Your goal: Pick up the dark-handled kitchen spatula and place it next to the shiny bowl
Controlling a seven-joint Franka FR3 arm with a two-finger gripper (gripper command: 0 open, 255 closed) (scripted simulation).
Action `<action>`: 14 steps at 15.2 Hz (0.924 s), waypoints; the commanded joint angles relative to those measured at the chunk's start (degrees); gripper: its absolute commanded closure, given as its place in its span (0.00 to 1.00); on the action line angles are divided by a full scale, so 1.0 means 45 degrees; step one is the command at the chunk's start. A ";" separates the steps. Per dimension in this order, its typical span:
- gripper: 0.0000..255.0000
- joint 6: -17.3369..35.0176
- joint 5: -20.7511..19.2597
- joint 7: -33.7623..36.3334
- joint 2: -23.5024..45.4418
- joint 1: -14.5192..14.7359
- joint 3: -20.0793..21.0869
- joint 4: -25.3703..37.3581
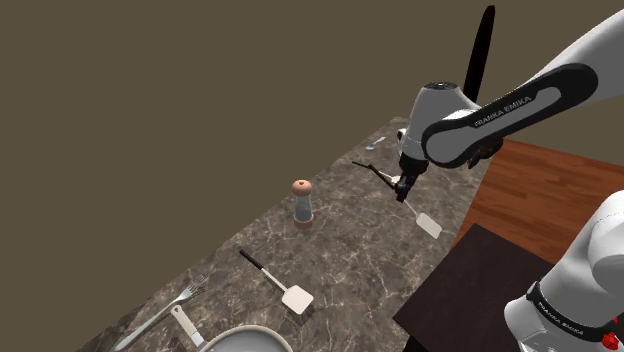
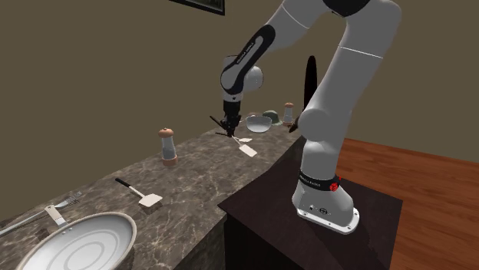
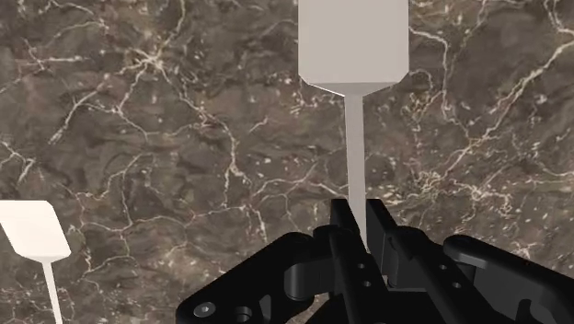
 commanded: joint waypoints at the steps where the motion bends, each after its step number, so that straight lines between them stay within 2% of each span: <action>1: 1.00 -0.0021 -0.0113 -0.0737 0.0251 -0.0318 -0.0492 0.0268; 7: 1.00 -0.0133 -0.0131 -0.2887 0.1424 -0.1119 -0.1852 0.1535; 14: 1.00 -0.0519 0.0491 -0.5441 0.3241 -0.1938 -0.3107 0.3651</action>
